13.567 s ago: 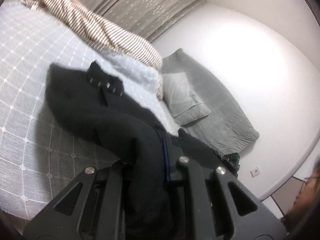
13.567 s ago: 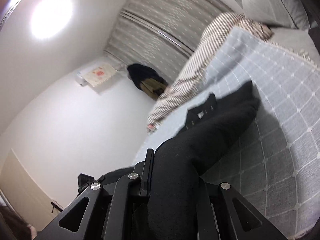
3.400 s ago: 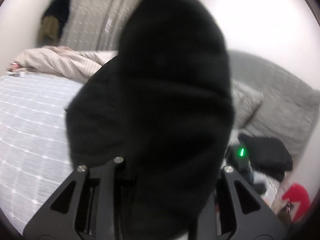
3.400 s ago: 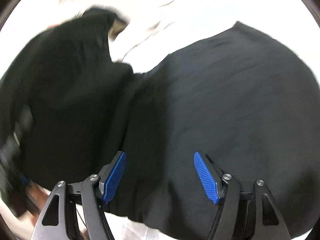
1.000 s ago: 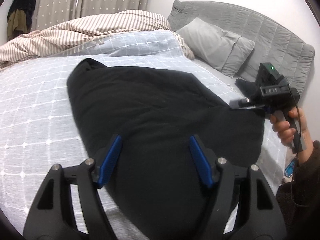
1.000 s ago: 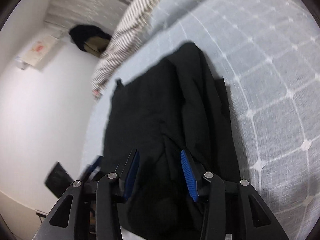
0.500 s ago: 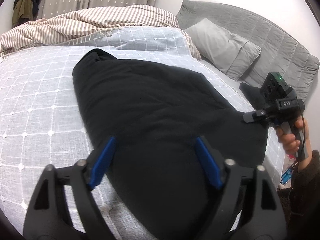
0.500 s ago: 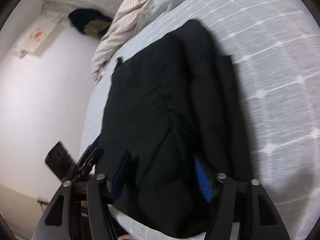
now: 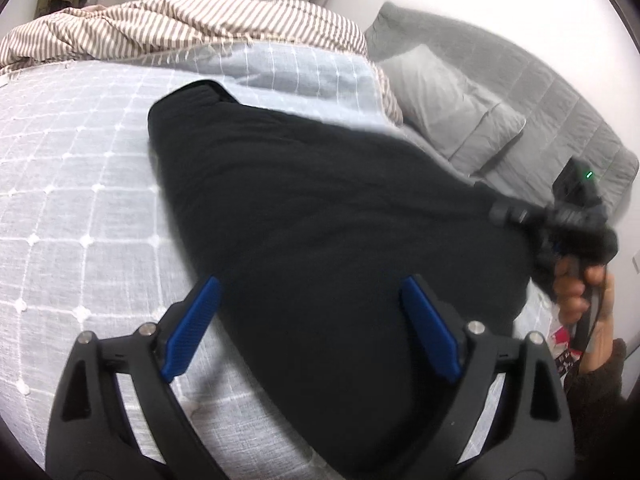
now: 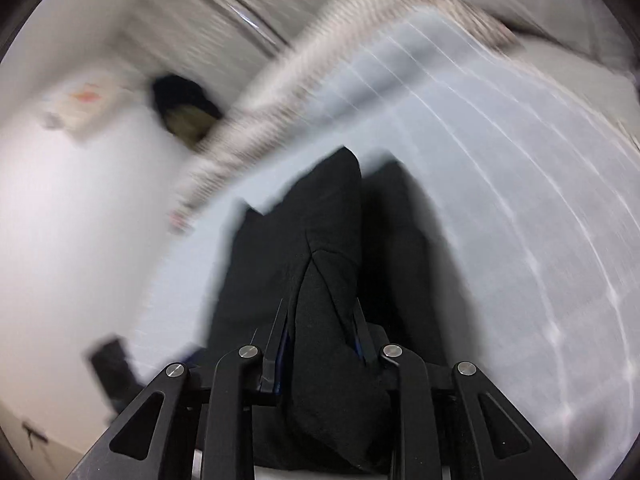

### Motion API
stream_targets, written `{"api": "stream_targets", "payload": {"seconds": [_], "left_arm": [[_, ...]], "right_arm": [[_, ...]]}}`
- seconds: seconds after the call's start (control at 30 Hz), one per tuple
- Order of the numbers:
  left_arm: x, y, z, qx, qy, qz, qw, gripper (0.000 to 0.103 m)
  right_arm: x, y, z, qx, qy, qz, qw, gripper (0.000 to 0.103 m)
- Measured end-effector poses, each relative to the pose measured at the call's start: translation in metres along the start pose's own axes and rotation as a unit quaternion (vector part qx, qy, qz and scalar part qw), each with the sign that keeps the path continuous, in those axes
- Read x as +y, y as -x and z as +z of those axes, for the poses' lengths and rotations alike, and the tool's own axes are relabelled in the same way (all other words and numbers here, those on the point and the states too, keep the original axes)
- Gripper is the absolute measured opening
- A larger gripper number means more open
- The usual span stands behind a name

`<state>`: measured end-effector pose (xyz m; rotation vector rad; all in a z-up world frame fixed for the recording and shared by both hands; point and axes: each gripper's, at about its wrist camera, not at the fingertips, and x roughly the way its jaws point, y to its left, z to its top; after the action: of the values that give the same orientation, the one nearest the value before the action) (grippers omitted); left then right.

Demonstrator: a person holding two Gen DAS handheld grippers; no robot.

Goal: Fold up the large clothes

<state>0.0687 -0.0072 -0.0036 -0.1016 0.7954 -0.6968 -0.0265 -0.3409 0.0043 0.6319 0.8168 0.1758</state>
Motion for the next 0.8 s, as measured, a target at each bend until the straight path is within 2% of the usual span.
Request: {"api": "stream_targets", "payload": {"seconds": [0.07, 0.13, 0.23, 0.3, 0.43, 0.47, 0.5, 0.53, 0.6, 0.67, 0.8], "left_arm": [[-0.002, -0.004, -0.001, 0.01, 0.0, -0.006, 0.9999, 0.093], [-0.004, -0.005, -0.002, 0.016, 0.002, -0.009, 0.9998, 0.093], [-0.001, -0.004, -0.004, 0.028, 0.008, -0.013, 0.9995, 0.094], [0.007, -0.004, -0.003, 0.043, 0.032, -0.026, 0.9982, 0.095], [0.02, -0.001, -0.006, 0.062, 0.08, -0.037, 0.9941, 0.096], [0.023, 0.0, -0.005, 0.067, 0.095, -0.039, 0.9924, 0.096], [0.025, 0.001, -0.004, 0.07, 0.107, -0.04, 0.991, 0.096], [0.029, 0.002, -0.002, 0.074, 0.124, -0.045, 0.9885, 0.096], [0.035, 0.002, 0.0, 0.074, 0.148, -0.057, 0.9846, 0.096], [0.04, 0.001, 0.001, 0.073, 0.162, -0.058, 0.9823, 0.096], [0.05, -0.011, 0.001, 0.089, 0.184, -0.048, 0.9776, 0.097]], "right_arm": [[-0.016, -0.013, -0.019, 0.029, 0.003, -0.039, 0.999, 0.028], [-0.026, -0.016, -0.031, 0.044, -0.013, -0.047, 0.998, 0.03], [-0.011, -0.013, -0.037, 0.052, 0.013, -0.073, 0.996, 0.037], [-0.004, -0.011, -0.041, 0.062, 0.036, -0.083, 0.994, 0.041], [0.0, 0.001, -0.031, 0.06, 0.039, -0.062, 0.996, 0.049], [0.0, 0.004, -0.029, 0.055, 0.034, -0.054, 0.996, 0.056], [0.001, 0.008, -0.026, 0.044, 0.029, -0.053, 0.997, 0.075], [0.002, 0.014, -0.021, 0.023, 0.024, -0.054, 0.998, 0.085], [0.003, 0.027, -0.011, -0.014, 0.019, -0.054, 0.998, 0.085], [0.001, 0.032, -0.001, -0.027, 0.006, -0.039, 0.999, 0.085], [-0.016, 0.019, 0.014, -0.007, -0.026, -0.011, 1.0, 0.085]]}}
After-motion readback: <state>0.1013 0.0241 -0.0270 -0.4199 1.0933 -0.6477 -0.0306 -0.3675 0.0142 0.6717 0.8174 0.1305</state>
